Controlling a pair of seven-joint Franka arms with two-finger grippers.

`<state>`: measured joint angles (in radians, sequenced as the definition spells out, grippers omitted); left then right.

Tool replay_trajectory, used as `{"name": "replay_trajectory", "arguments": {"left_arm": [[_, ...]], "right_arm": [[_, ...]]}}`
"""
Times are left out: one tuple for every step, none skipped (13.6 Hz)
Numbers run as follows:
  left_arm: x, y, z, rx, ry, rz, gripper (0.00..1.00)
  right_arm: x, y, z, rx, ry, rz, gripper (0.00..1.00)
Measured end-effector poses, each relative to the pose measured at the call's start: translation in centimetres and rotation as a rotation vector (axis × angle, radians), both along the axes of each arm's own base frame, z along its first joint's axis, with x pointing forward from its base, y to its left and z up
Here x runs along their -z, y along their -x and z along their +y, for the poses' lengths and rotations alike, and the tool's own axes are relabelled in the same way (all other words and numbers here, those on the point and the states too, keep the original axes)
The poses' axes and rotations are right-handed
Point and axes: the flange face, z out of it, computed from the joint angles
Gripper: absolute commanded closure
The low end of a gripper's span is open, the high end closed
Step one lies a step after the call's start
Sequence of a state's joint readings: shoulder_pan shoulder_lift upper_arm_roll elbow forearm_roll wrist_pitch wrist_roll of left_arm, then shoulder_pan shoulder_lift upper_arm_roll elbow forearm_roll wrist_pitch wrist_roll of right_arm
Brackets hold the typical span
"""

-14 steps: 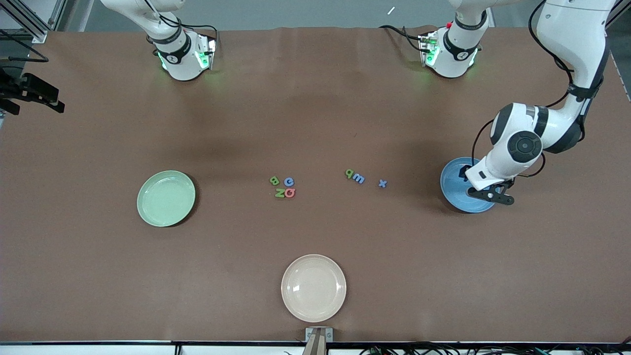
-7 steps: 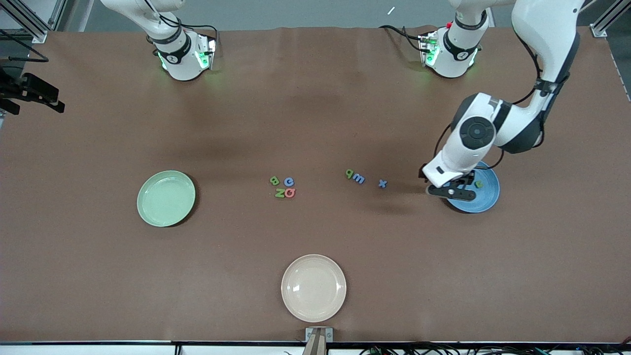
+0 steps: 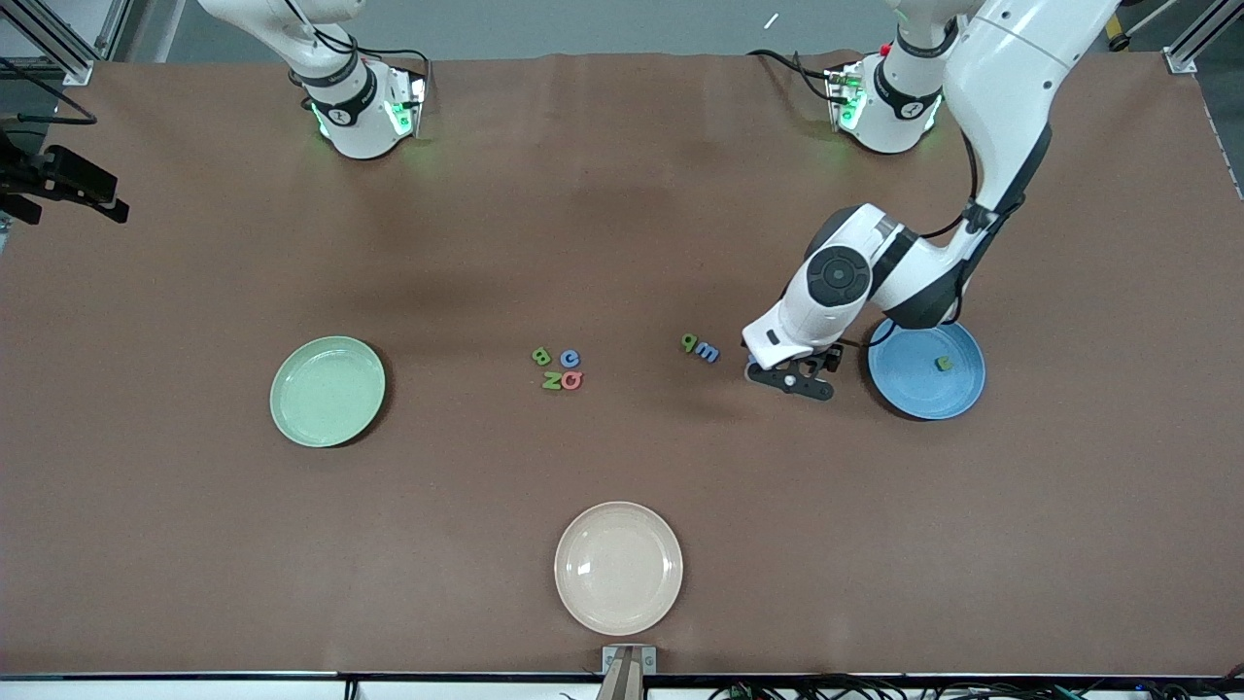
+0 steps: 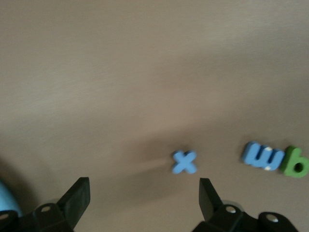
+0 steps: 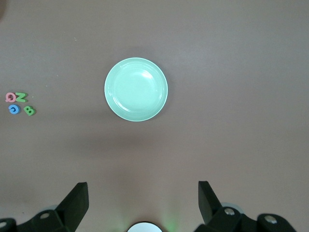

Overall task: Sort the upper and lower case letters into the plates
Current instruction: 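Move the left gripper back to the blue x letter, then grasp the blue x letter with the left gripper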

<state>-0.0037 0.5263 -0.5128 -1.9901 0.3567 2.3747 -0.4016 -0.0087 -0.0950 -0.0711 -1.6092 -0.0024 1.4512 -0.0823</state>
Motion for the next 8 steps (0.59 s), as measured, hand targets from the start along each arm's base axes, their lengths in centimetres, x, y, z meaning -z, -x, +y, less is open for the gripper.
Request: {"name": "replay_trajectory", "arguments": {"left_arm": [[0.7,0.1,-0.5,0.005,0.02,-0.004,0.01],[1.3,0.1,-0.8,0.006,0.036,-0.007,0.01],[1.8,0.0,-0.9,0.004,0.048,-0.009,0.01],[2.2,0.0,-1.0,0.003,0.059,-0.011,0.02],[2.5,0.0,-1.1,0.001,0.071,-0.015,0.06],[2.7,-0.1,-1.2,0.0,0.08,-0.02,0.08],[2.9,-0.1,-1.3,-0.001,0.088,-0.023,0.12],[3.1,-0.1,-1.3,-0.001,0.095,-0.027,0.15]], "right_arm": [[0.0,0.0,0.0,0.0,-0.001,0.0,0.0],[0.0,0.0,0.1,0.0,-0.006,0.0,0.0],[0.0,0.0,0.2,0.0,-0.014,-0.001,0.0],[0.0,0.0,0.2,0.001,-0.018,-0.001,0.0],[0.0,0.0,0.2,0.001,-0.019,-0.001,0.0],[0.0,0.0,0.2,0.001,-0.019,-0.001,0.0],[0.0,0.0,0.2,0.001,-0.019,0.001,0.0],[0.2,0.0,0.2,0.001,-0.02,0.005,0.0]]}}
